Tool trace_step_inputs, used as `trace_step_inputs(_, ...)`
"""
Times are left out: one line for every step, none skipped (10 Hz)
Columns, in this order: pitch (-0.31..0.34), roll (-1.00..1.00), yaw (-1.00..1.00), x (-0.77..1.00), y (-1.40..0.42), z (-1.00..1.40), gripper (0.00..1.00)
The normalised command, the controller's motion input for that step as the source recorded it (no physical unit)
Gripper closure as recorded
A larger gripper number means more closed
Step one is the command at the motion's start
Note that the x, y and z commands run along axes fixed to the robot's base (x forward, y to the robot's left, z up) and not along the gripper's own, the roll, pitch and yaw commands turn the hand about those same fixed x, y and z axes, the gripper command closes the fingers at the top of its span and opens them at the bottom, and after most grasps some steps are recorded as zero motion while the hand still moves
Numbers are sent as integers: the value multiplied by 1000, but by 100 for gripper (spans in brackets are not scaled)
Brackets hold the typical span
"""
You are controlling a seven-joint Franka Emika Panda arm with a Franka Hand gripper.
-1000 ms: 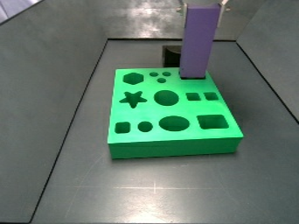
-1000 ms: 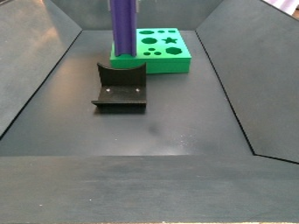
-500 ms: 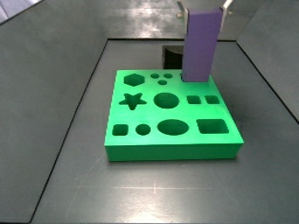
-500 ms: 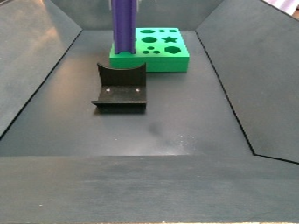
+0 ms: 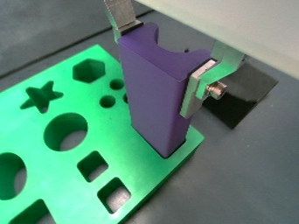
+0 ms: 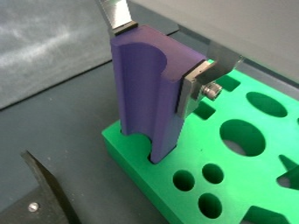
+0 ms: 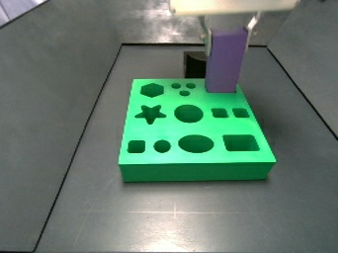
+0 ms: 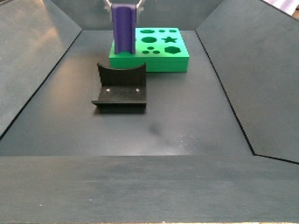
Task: Pick up the arch object. Move up. Place the arch object on the fixture. Regrasp the arch object. Move to above the board. Insert the arch object.
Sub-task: Insert the arch object.
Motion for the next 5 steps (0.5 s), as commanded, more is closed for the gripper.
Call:
trace_step_inputs(-57, 127, 106, 6, 0, -1000, 100)
trace_step_inputs(-70, 103, 103, 31, 0, -1000, 100)
trace_step_inputs(-89, 127, 103, 83, 0, -957, 100)
trace_step_inputs(-290, 166, 43, 0, -111, -551, 100)
trace_step_inputs(0, 0, 0, 0, 0, 0, 100)
